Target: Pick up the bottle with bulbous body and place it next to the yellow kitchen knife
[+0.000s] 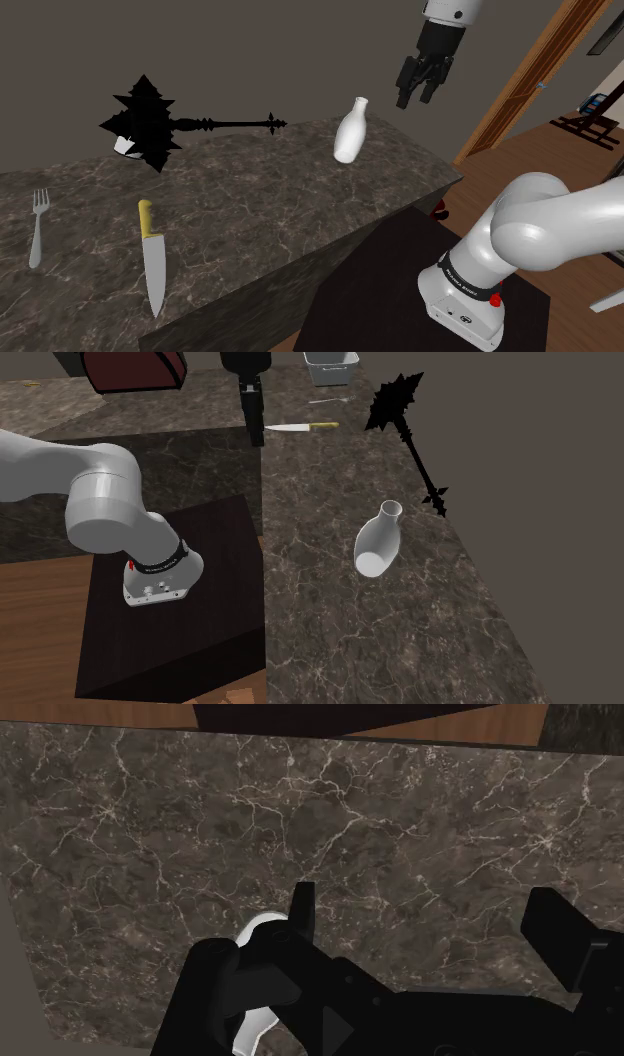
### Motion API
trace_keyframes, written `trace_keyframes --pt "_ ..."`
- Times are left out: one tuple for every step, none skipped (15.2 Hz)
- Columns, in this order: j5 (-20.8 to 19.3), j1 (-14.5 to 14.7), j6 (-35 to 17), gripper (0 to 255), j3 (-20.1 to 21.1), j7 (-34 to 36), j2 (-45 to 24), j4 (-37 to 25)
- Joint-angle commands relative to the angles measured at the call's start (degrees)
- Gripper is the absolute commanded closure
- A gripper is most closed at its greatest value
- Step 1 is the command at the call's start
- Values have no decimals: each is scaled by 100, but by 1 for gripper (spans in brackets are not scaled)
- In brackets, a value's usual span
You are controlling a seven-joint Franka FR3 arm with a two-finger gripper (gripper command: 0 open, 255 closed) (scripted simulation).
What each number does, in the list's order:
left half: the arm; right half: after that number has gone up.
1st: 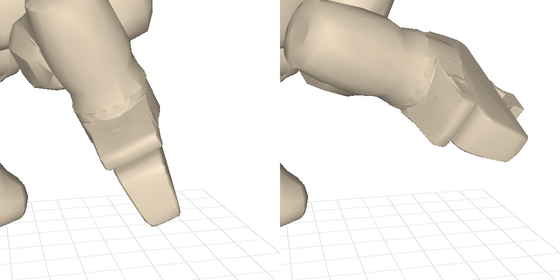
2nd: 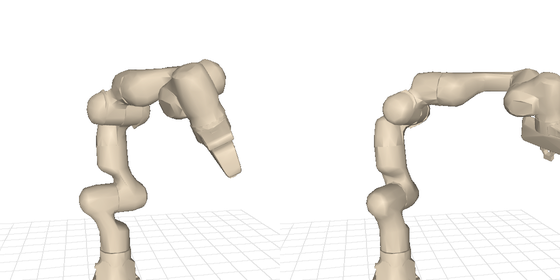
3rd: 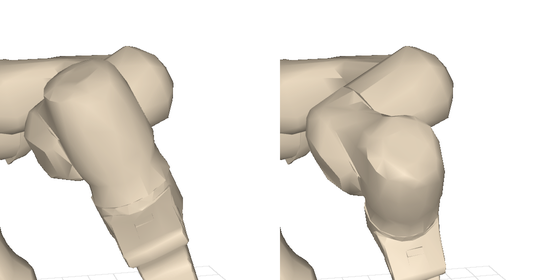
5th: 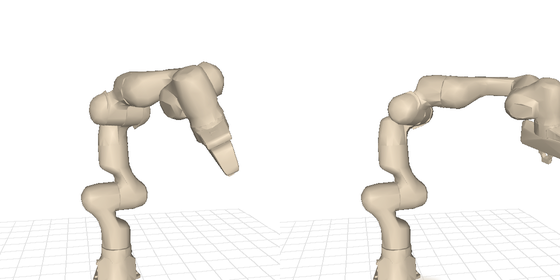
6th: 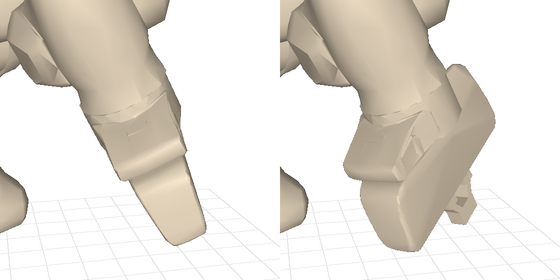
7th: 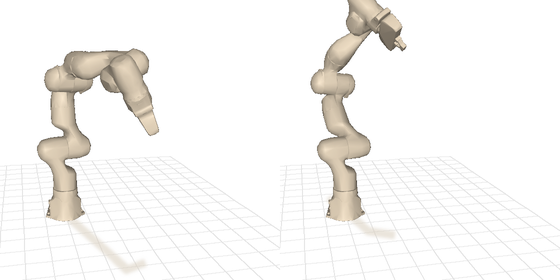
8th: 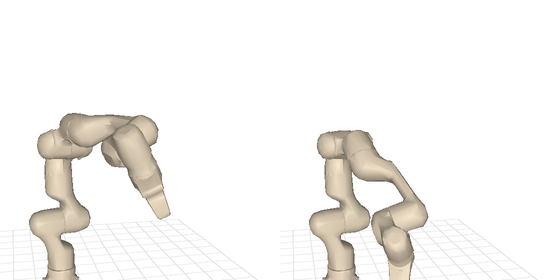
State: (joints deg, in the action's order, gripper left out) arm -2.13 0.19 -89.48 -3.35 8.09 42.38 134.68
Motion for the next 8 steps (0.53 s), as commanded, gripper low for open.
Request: trace_keyframes --pt "0 0 0 0 0 0 0 0" --pt "-49 -23 -139 0 -83 -88 -155 -23" --pt "-93 -44 -276 0 -165 -174 -315 -53" --pt "-133 -64 -411 0 -247 -261 -480 -91" --pt "-168 -82 -543 0 -328 -347 -649 -137" --pt "-198 -98 -673 0 -409 -432 -823 -190" --pt "-223 -113 -799 0 -488 -519 -1002 -250" --pt "-242 -128 -921 0 -566 -606 -1184 -318"
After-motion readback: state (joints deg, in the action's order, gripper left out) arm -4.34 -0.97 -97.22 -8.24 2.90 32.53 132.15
